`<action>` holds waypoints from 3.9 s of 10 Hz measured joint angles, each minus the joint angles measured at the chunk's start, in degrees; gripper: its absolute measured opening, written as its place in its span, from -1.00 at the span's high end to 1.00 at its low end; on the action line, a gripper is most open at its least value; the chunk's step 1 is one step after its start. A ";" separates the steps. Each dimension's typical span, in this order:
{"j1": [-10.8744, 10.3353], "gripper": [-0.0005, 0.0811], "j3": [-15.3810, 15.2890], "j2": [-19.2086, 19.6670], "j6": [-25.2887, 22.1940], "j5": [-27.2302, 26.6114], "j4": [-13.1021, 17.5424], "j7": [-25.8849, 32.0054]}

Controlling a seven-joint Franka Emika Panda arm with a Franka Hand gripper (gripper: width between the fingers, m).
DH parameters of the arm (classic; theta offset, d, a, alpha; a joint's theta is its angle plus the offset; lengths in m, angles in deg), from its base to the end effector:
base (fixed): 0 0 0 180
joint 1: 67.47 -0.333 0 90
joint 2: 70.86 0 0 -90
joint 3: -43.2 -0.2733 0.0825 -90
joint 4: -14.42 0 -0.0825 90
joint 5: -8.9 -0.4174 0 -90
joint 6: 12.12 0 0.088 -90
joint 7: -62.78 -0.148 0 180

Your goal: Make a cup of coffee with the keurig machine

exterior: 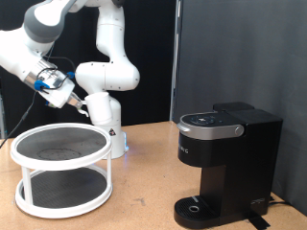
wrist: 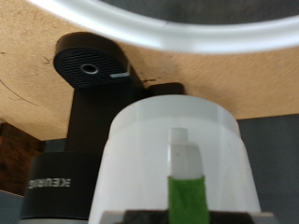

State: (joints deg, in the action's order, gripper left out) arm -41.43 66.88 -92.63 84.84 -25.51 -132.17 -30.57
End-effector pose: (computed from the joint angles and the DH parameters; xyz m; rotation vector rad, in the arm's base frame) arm 0.3196 -0.2320 0.2951 -0.5824 2.4343 1.0051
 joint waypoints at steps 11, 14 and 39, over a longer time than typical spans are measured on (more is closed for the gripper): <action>-5.01 0.98 -10.65 4.80 19.89 -10.92 -0.43 -11.47; -6.12 0.98 -13.56 7.56 25.00 -12.86 -0.13 -13.24; -15.67 0.98 -35.51 30.71 52.43 -28.04 5.08 -13.65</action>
State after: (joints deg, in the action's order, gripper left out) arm -57.10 31.36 -61.92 137.26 -53.54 -127.09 -44.23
